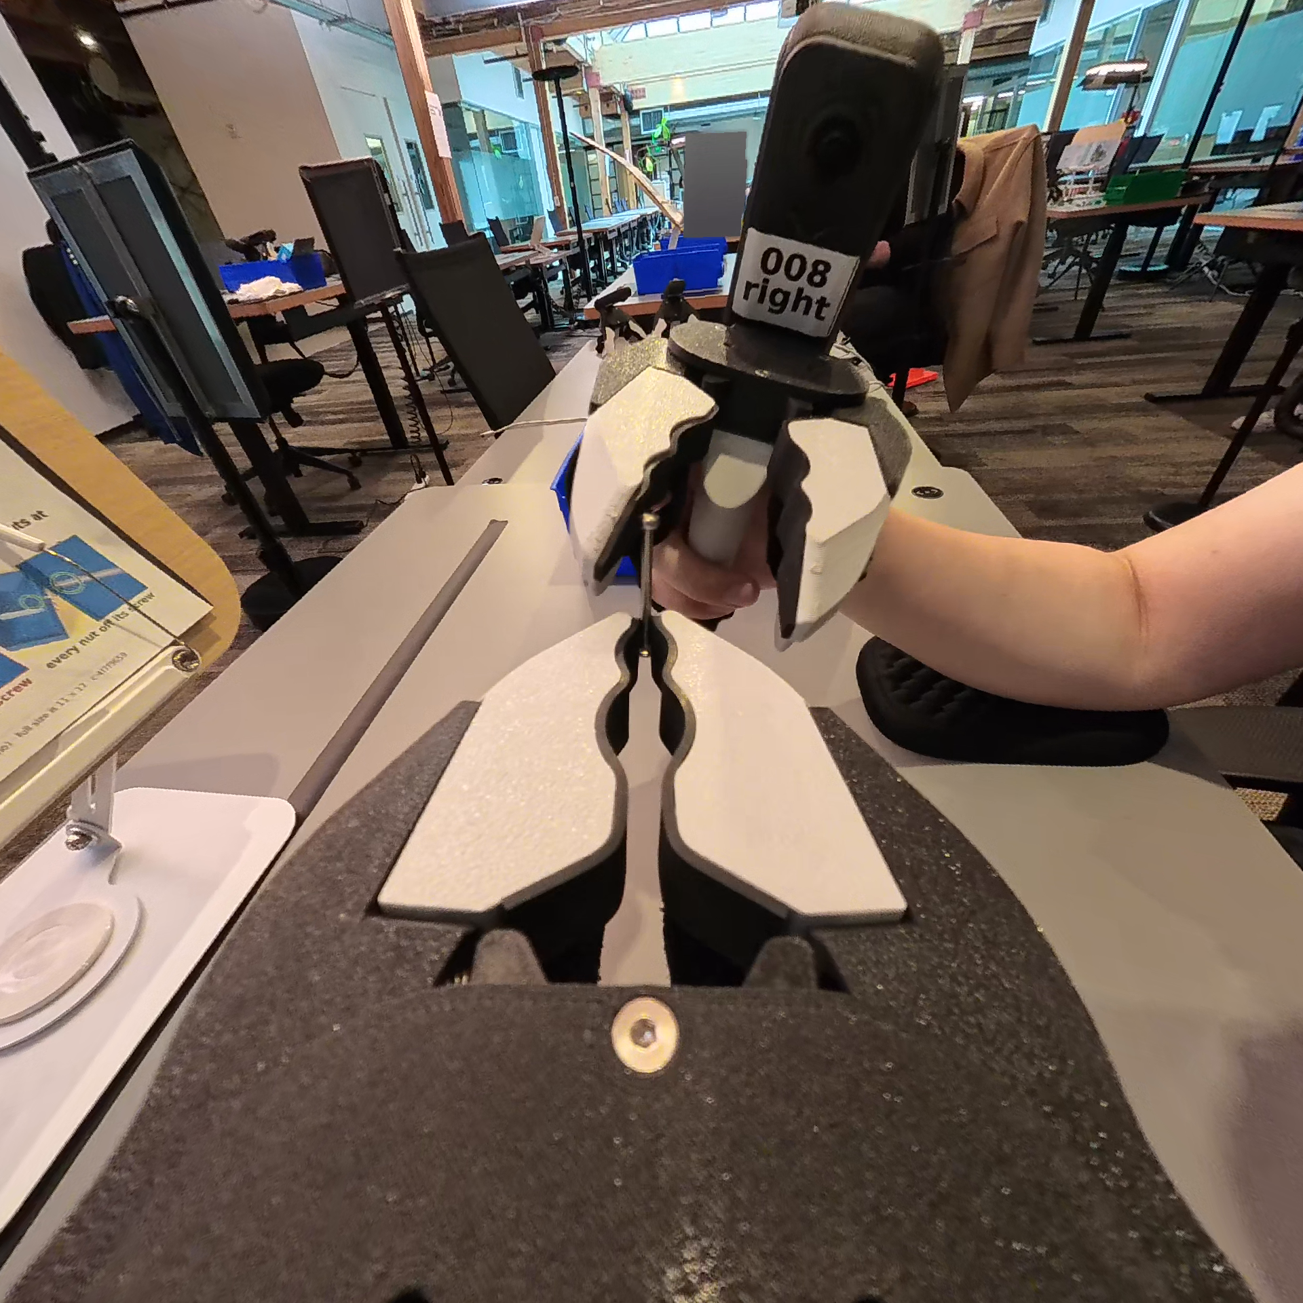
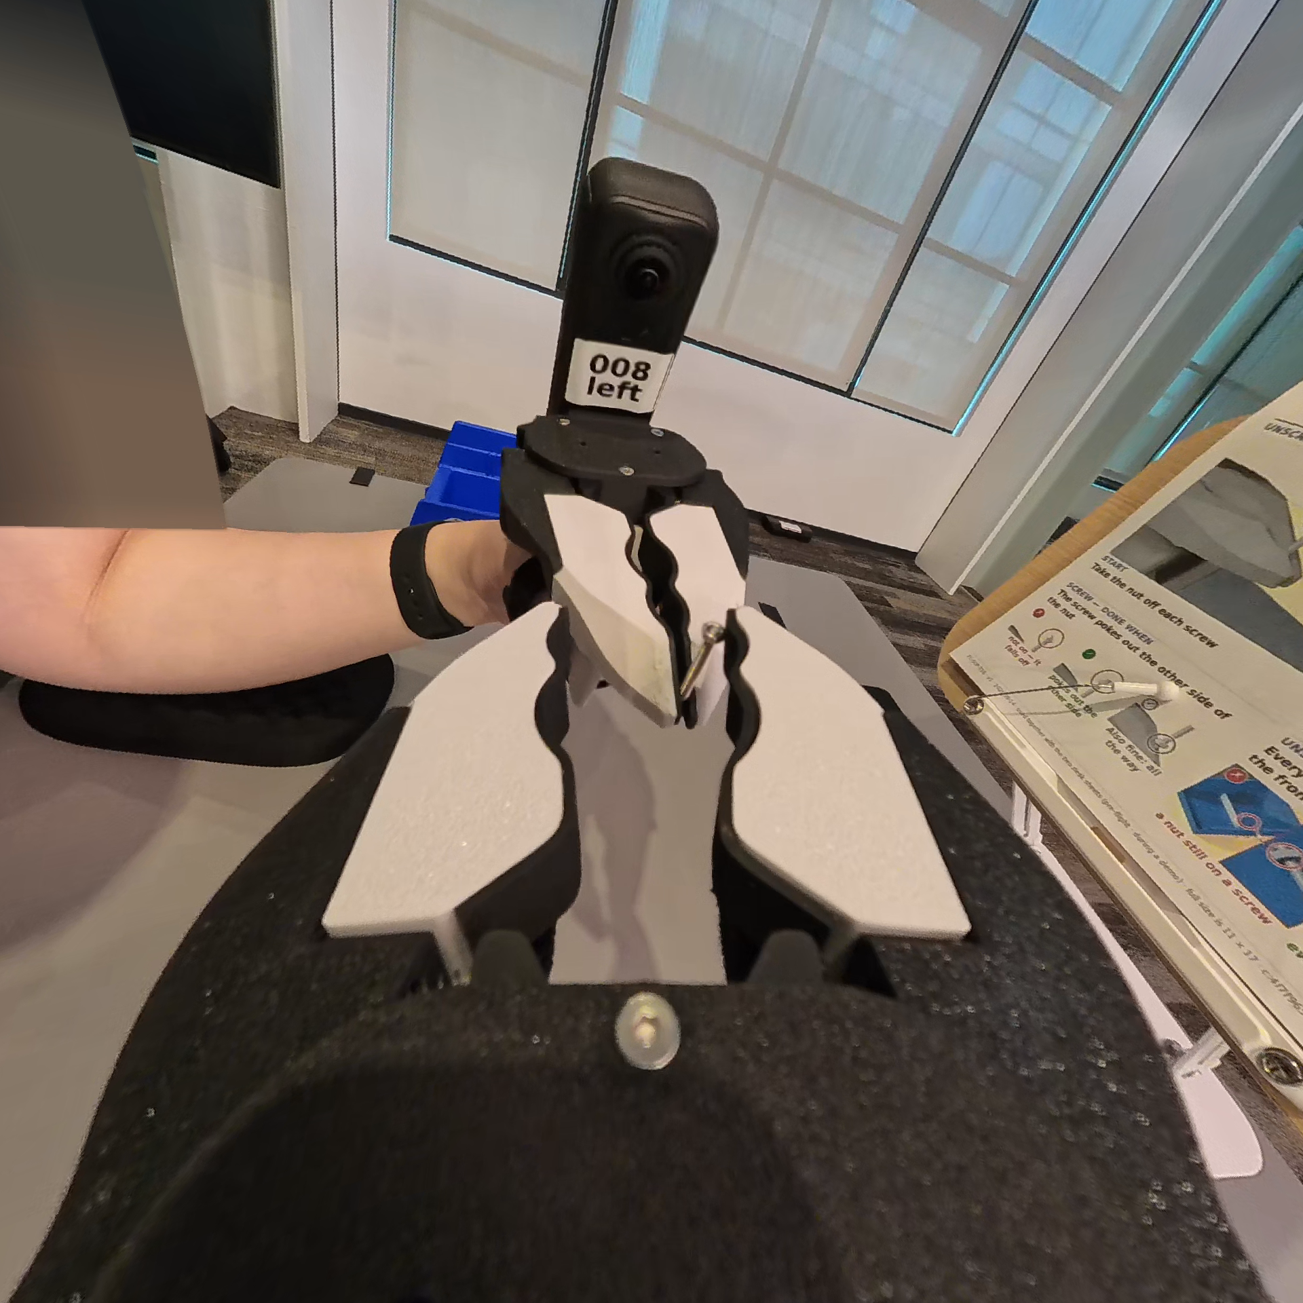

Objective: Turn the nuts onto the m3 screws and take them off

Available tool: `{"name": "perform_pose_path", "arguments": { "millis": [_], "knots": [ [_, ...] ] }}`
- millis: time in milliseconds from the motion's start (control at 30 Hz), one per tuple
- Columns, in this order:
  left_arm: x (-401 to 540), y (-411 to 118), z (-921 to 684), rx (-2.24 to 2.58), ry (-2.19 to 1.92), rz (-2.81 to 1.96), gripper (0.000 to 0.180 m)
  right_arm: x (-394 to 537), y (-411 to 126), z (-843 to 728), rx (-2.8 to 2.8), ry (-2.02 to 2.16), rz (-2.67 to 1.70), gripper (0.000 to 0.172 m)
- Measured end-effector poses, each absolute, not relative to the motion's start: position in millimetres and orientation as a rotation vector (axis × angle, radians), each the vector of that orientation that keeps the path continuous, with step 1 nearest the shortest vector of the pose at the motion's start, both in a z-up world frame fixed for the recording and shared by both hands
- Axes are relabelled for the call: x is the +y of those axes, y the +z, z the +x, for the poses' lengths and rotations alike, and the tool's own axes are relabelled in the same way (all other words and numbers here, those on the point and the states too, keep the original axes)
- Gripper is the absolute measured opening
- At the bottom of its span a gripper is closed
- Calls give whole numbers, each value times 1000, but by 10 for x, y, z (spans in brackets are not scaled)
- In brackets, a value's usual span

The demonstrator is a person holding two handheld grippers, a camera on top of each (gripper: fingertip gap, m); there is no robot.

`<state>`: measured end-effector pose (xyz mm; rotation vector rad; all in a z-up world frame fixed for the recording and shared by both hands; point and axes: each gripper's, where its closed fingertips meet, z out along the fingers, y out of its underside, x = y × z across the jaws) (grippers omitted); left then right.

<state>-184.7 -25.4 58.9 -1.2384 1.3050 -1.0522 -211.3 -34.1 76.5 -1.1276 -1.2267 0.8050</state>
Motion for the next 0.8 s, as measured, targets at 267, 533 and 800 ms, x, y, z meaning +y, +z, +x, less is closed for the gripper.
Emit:
{"name": "perform_pose_path", "arguments": {
  "millis": [267,533,800],
  "knots": [
    [-330,659,-1806,1294,-1114,-1192,2,-325,867,-2171,-1152,801,-1086,61],
    [-375,711,-1762,1274,-1164,-1164,2,-418,890,-2305,-1155,833,-1044,68],
    [-295,735,-1805,1227,-1155,-1177,2,-412,867,-2329,-1159,828,-1054,71]
  ]
}}
